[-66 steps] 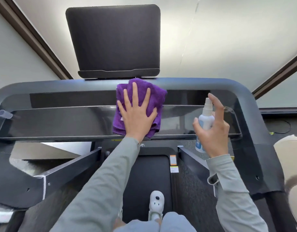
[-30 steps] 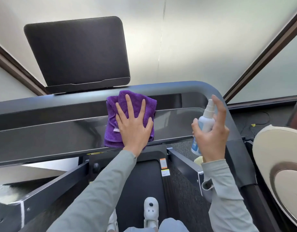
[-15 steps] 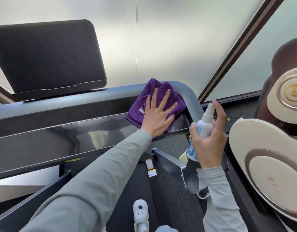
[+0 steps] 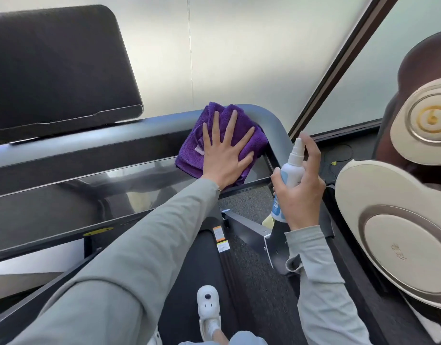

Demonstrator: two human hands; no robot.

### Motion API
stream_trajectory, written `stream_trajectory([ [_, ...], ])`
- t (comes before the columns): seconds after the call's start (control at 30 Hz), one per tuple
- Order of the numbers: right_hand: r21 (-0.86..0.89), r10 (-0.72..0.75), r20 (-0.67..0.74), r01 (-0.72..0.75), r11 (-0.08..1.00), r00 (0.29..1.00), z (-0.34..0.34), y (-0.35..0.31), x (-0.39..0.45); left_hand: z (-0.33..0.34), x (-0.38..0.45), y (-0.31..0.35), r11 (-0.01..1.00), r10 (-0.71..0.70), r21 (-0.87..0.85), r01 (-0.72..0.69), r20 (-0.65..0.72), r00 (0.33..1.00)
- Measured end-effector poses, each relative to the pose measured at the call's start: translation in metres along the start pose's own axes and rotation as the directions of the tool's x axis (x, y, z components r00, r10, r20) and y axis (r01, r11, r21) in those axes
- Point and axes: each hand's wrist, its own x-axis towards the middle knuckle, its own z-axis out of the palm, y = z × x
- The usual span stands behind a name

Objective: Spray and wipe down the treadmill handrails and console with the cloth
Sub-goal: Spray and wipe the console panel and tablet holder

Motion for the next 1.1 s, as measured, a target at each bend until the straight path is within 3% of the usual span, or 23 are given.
stream_trajectory([
  [0.43,-0.064,0.055,-0.012,-0.055,0.996,0.998,-0.011,0.002,-0.003,-0.006,-0.051,0.003,0.996,0.052,-0.073,-0.05,0.028,0.998],
  [0.73,-0.071,0.059,-0.057,-0.063,0.995,0.997,-0.009,0.002,-0.008,0.007,0.004,0.03,0.998,-0.058,-0.002,0.059,0.063,0.996],
  [0.87,-0.06,0.061,-0.045,-0.063,0.996,0.997,-0.01,-0.005,-0.015,-0.005,-0.011,0.008,0.987,0.153,-0.063,-0.145,0.139,0.978],
  [1.0,-0.027,0.072,-0.062,-0.074,0.997,0.995,-0.011,-0.009,-0.017,-0.026,-0.026,-0.024,0.924,0.379,-0.155,-0.35,0.248,0.891],
  [1.1,-0.01,0.059,-0.055,-0.059,0.998,0.997,-0.014,-0.008,-0.015,-0.03,-0.027,-0.024,0.961,0.214,-0.223,-0.161,0.24,0.947],
])
